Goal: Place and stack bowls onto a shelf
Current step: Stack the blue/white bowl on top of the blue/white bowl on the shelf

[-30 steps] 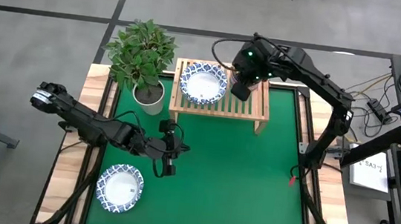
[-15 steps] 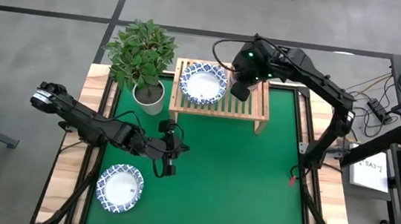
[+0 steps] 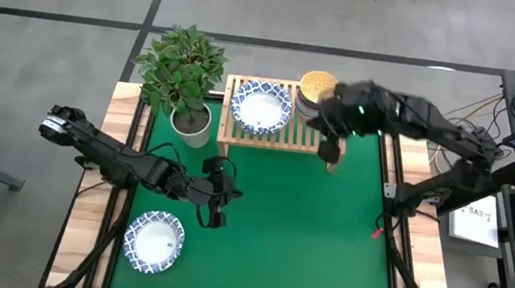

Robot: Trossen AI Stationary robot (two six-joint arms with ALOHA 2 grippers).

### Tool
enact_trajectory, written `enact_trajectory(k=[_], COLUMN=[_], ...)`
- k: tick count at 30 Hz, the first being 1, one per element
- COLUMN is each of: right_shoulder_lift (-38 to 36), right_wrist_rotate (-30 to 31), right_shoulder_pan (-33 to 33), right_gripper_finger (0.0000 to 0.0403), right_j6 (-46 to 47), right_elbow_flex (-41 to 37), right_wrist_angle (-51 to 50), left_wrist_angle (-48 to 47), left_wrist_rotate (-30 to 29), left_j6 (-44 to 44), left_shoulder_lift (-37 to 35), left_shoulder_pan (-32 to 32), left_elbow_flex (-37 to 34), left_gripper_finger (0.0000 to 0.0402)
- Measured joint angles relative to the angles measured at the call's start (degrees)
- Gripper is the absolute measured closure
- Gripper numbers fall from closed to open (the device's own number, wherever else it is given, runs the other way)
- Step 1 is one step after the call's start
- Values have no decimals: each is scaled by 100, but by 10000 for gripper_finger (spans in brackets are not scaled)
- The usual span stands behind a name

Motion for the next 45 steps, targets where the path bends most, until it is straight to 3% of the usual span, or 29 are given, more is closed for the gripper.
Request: enact_trajectory(k=[8, 14, 20, 26, 31, 41, 45], right_shoulder_lift=[-1212, -1684, -1875, -1868, -1873, -1866, -1864], right_wrist_rotate=[1, 6, 7, 9, 9, 7, 5], right_shoulder_pan=[1189, 1624, 1707, 1707, 1707, 1707, 1707], right_gripper_finger=[390, 390, 390, 390, 390, 390, 390], right_j6=[131, 102, 74, 83, 12, -124, -125], right_elbow_flex=[-2448, -3729, -4566, -4857, -4936, -4936, -4936], right_wrist_angle=[1797, 3112, 4002, 4174, 4316, 4365, 4361], left_wrist_angle=[-1095, -1467, -1883, -2310, -2384, -2852, -3011], left_wrist_rotate=[688, 1494, 2445, 3345, 3639, 3589, 3631], left_j6=[-2276, -4958, -7306, -9068, -9689, -9652, -9402], left_shoulder_lift=[0, 23, 293, 571, 800, 1291, 1610], left_shoulder_pan=[-714, -1165, -1698, -2079, -2246, -2300, -2312], left_elbow_flex=[-30, -26, -31, -31, -2, 608, 829], left_gripper_finger=[402, 402, 402, 402, 402, 401, 380])
